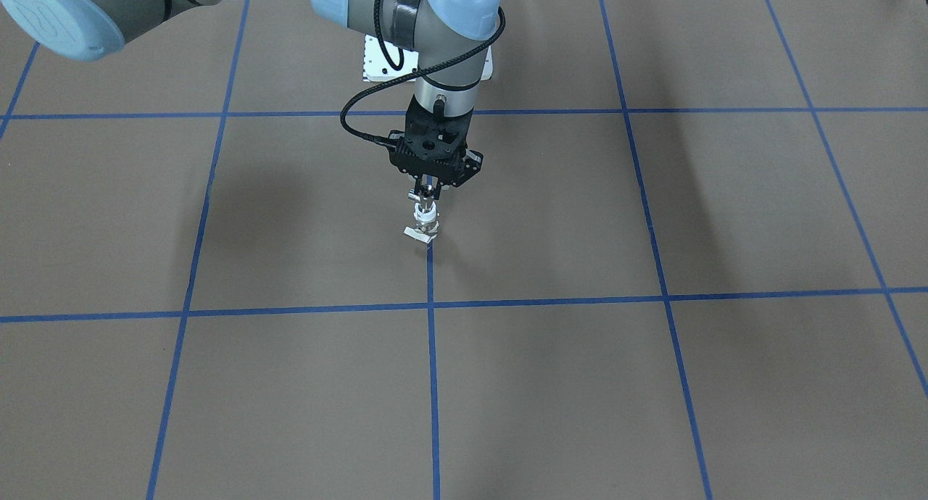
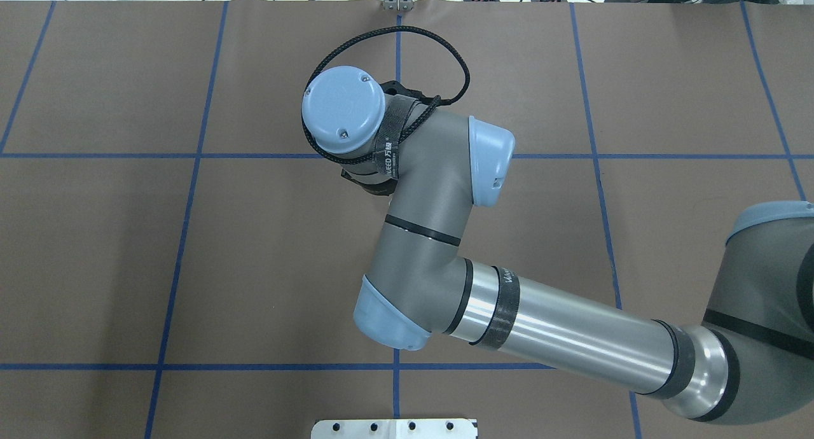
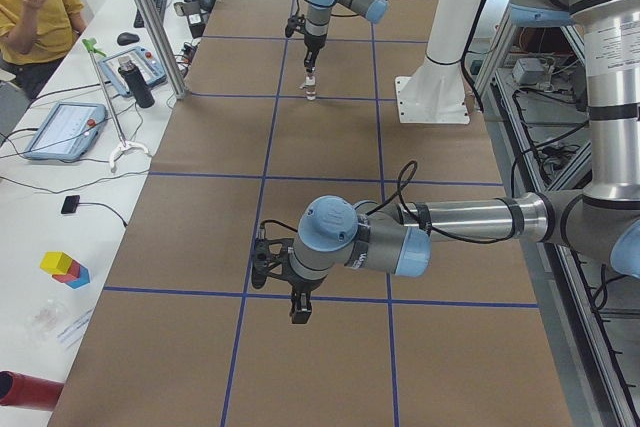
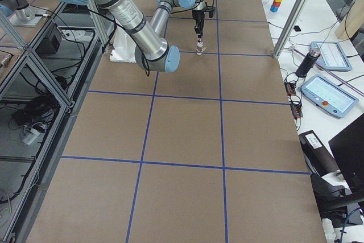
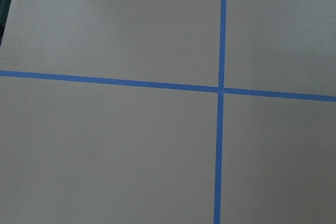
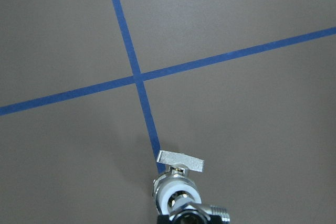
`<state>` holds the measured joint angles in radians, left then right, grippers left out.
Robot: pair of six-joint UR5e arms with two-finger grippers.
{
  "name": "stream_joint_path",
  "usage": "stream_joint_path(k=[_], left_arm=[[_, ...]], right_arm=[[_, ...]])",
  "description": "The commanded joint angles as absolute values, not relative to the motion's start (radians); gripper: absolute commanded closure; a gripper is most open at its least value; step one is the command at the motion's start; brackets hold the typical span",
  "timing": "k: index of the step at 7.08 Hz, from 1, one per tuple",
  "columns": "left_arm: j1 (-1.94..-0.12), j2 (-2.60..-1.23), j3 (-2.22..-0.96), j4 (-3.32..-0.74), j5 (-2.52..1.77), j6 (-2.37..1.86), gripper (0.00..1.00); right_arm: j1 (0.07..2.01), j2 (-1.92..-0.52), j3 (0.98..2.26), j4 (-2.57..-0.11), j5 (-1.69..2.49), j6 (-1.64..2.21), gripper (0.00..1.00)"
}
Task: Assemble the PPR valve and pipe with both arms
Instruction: 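Lower the fitting onto the valve top and press it on with the right gripper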
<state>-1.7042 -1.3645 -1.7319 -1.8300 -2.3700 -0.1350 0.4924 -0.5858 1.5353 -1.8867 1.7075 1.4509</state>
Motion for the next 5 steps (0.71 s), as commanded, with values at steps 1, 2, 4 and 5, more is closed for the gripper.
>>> stream_joint_path(k=[1,2,4,5], left_arm=[[-1.704,-1.365,-1.732,-1.83,-2.37,-0.135,0.0],[-1.704,-1.365,-1.732,-1.83,-2.37,-0.137,0.0],[-1.703,-1.367,-1.732,-1.829,-2.37,-0.135,0.0],[-1.703,-1.367,-1.732,-1.829,-2.37,-0.137,0.0]], right_arm=[[0.492,-0.589,1.519,-1.868,1.707,1.45,1.0],[0.489,-0.598,1.519,-1.868,1.707,1.45,1.0],[0.489,-0.6,1.52,-1.867,1.707,1.448,0.55],[0.489,-0.6,1.522,-1.867,1.707,1.437,0.02]])
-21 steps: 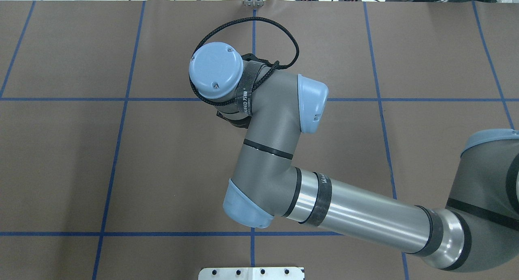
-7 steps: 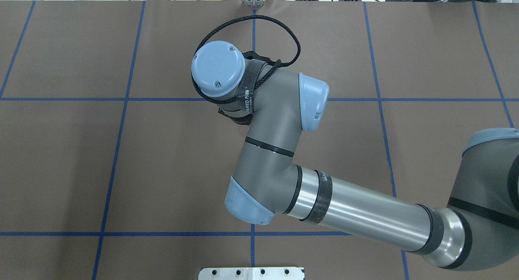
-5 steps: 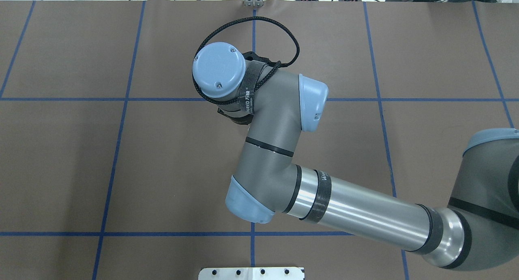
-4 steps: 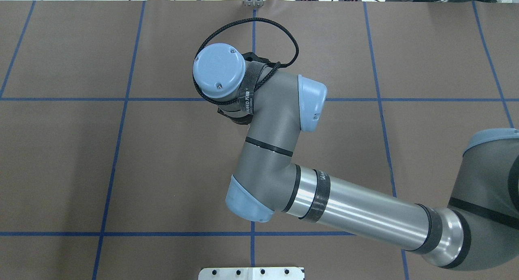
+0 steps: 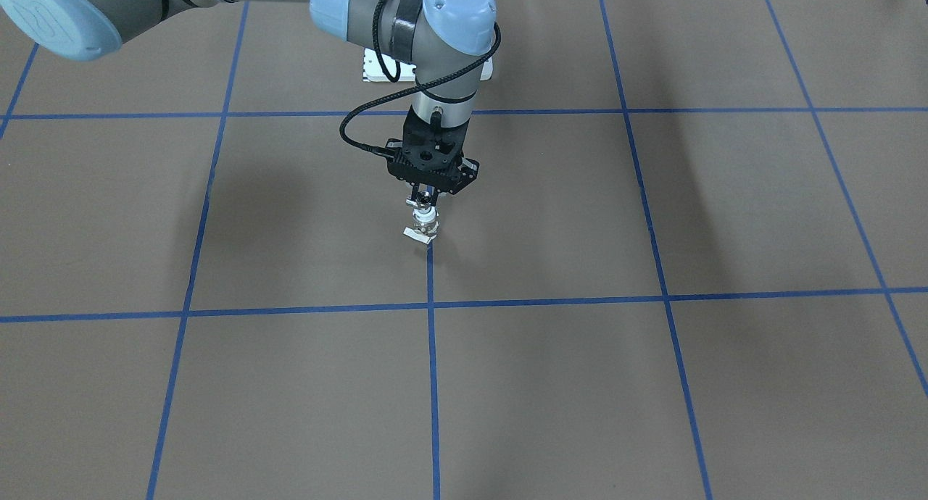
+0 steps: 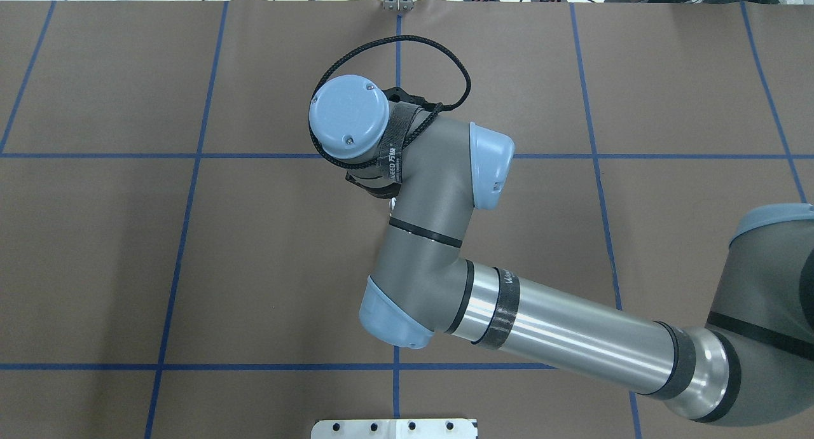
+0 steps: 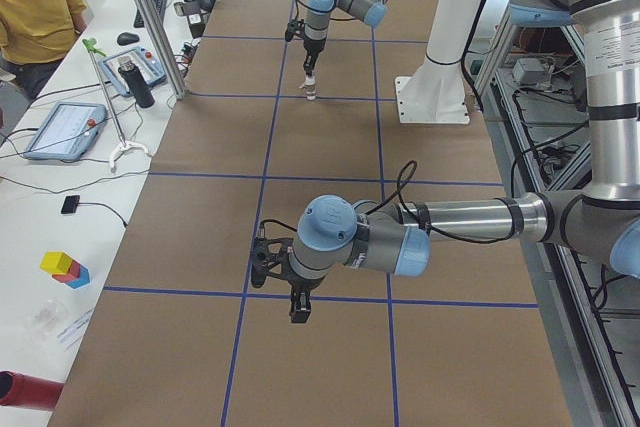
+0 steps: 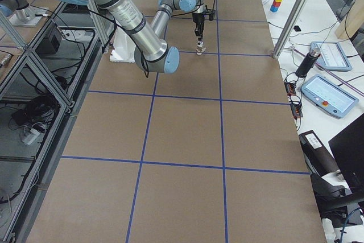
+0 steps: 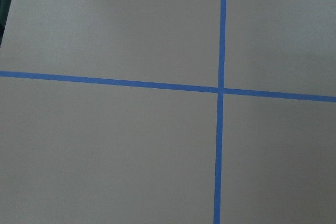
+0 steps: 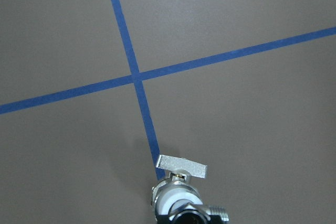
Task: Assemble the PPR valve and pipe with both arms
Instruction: 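Lower the fitting onto the valve top and press it on with the right gripper, then open the right gripper and raise the right arm away from the assembly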
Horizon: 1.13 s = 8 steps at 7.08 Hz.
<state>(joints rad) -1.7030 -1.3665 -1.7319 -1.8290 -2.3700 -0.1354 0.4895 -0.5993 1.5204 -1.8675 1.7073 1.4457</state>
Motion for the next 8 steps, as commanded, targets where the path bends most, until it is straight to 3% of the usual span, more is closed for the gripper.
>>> stream_joint_path(k=[1,4,8], left_arm=[[-1.703,-1.368,-1.732,-1.83,-2.37,-0.137,0.0],[-1.698,-1.367,-1.73,-1.827,-2.37,-0.14,0.0],[-1.643,-1.365,-1.72,-1.819,-2.359,-0.184,0.0]], right_arm=[[0.489,-0.598,1.525,-1.867,1.707,1.433,0.01],[0.595,-0.591,1.54,-1.867,1.783,1.323,0.01],[0.979,-0.707,1.54,-1.867,2.076,0.798,0.0]])
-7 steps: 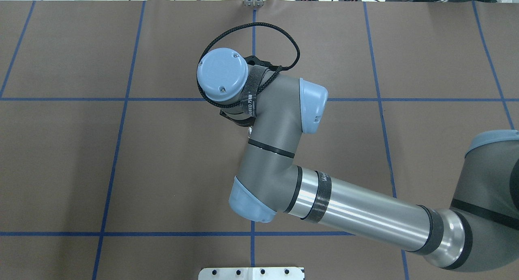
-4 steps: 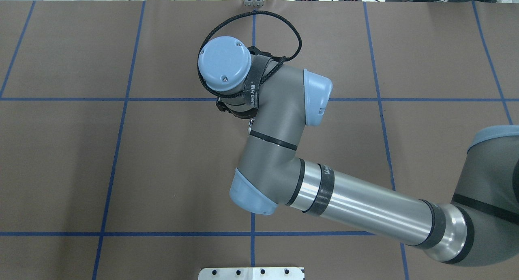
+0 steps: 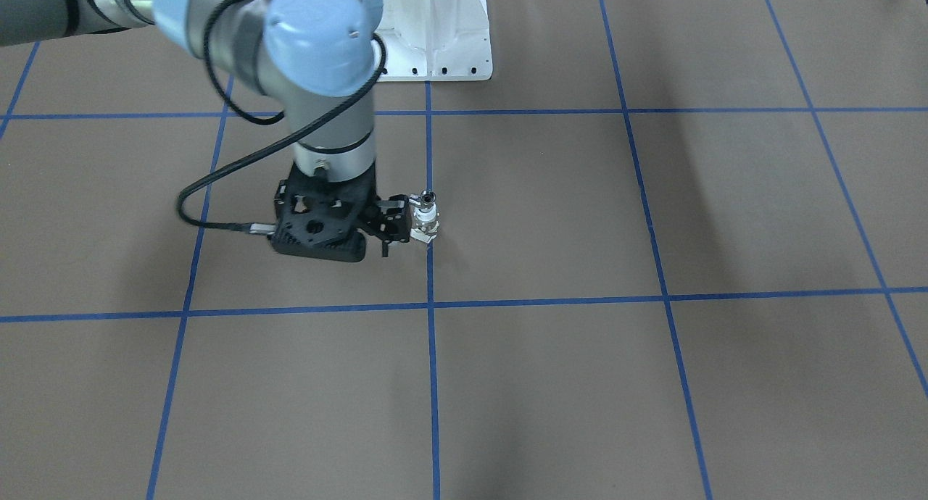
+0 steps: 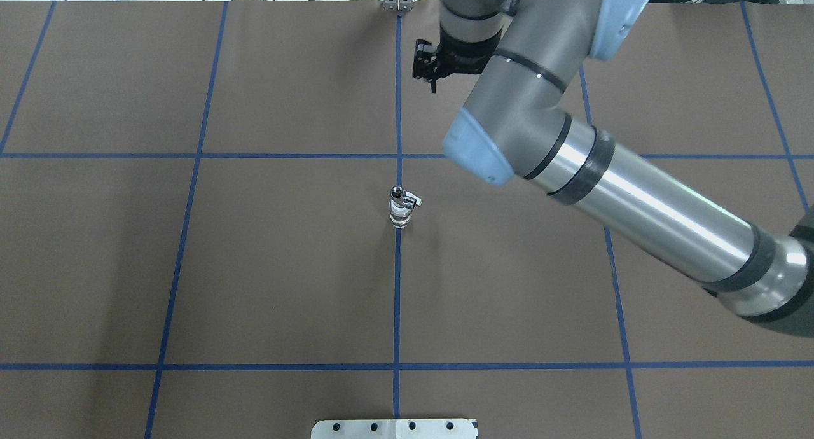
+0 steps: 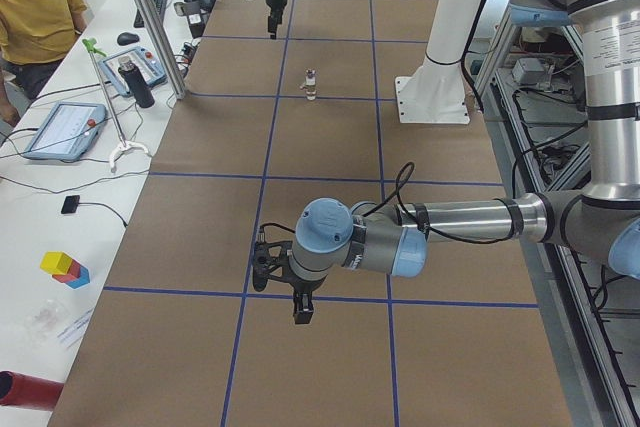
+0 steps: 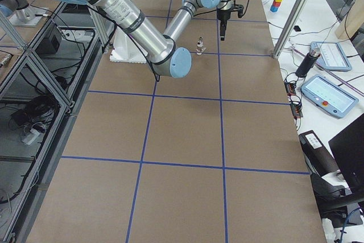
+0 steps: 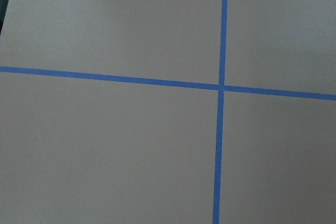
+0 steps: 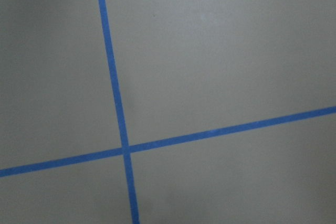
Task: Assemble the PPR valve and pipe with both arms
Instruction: 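Open the right gripper and raise the right arm away from the assembly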
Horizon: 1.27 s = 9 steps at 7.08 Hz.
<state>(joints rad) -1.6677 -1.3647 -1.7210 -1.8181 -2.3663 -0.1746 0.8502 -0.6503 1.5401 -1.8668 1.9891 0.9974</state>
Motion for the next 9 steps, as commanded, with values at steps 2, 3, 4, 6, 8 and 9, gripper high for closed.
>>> stream_joint_path(k=[2,3,4,6,8,9], left_arm=[[-1.57,-1.376,-1.721,-1.824,-2.352,-0.176,0.0],[-1.53,-1.384,-1.726,-1.824,-2.338,-0.173,0.0],[-1.511,-1.384,-1.726,-1.818,-2.309,-0.11,0.0],[-1.516,-1.375,-1.727,-1.784,-2.312,-0.025,0.0],[-1.525,-1.37,-1.805,-1.615,-2.324,0.026,0.0],[-1.532,-1.365,-1.857,-1.491,-2.322,0.122,0.0]], right_arm=[[1.128,-0.864,1.542,-1.818,2.12,0.466,0.0],[1.202,-0.971,1.54,-1.746,2.149,0.327,0.0],[1.266,-1.062,1.537,-1.715,2.187,0.187,0.0],[1.369,-1.203,1.54,-1.713,2.229,0.03,0.0],[1.44,-1.332,1.542,-1.715,2.24,-0.073,0.0],[1.465,-1.376,1.545,-1.713,2.241,-0.077,0.0]])
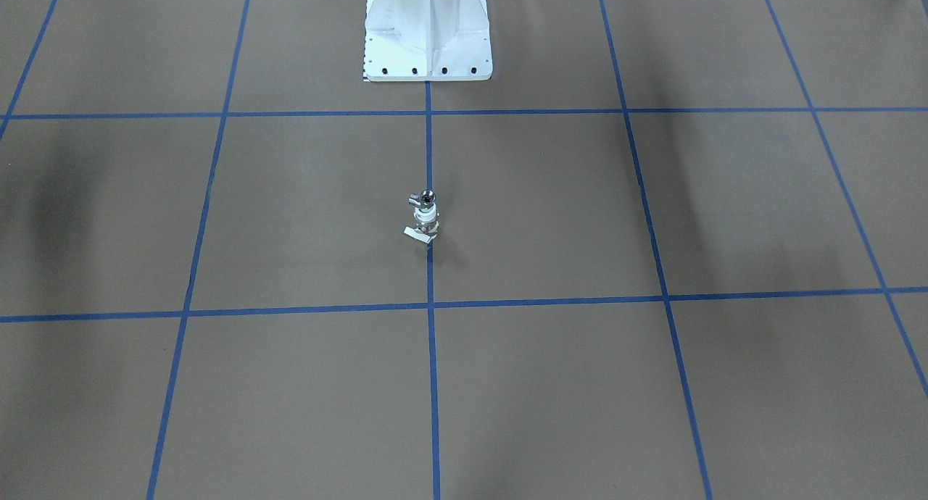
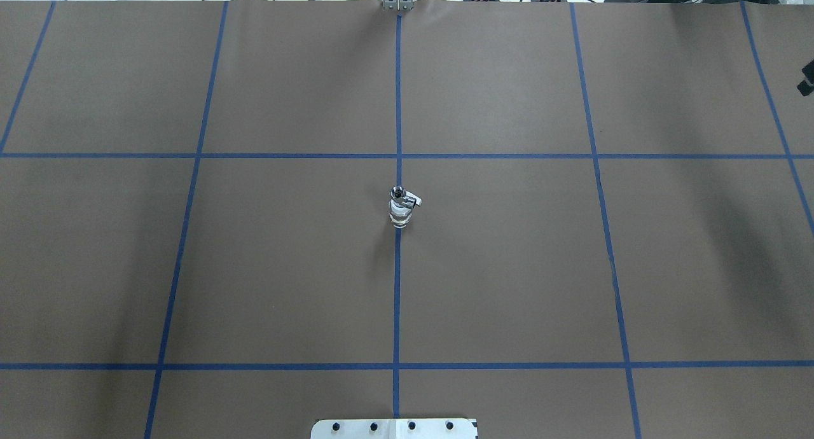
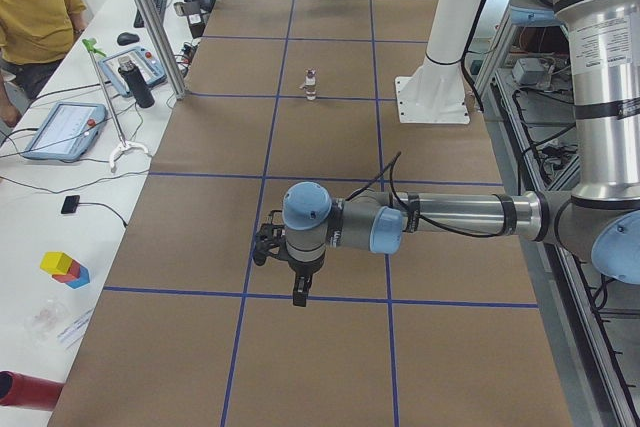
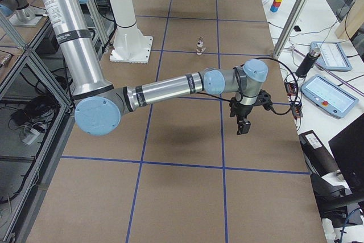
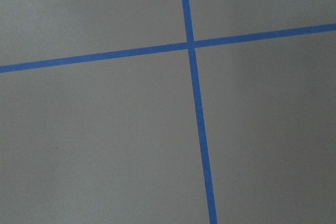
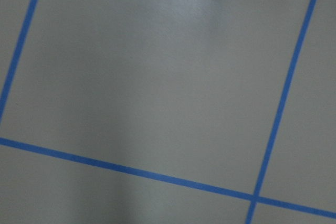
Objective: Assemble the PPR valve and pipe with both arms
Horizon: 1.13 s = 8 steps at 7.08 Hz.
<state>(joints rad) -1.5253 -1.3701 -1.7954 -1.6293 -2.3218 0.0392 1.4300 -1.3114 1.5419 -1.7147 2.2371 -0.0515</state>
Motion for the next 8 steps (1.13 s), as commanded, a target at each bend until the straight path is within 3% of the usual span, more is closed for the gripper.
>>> stream_joint_path(k=[1,5,8], left_arm=[[-1.543,-1.367,-1.855,-1.474,-2.321,0.138,0.0],[-1.554,-1.379,-1.835,-1.489,-2.319,0.14,0.0],[-1.574,-1.374,-1.833,-1.488,-2.315,0.143,0.0]], right_arm=[[1.479,-1.42,1.554,-1.713,2.241,-0.075,0.0],[1.508,-1.575,1.664,-1.713,2.256,-0.072,0.0],[1.534,-1.597,1.684,-1.701,2.275,-0.06,0.0]])
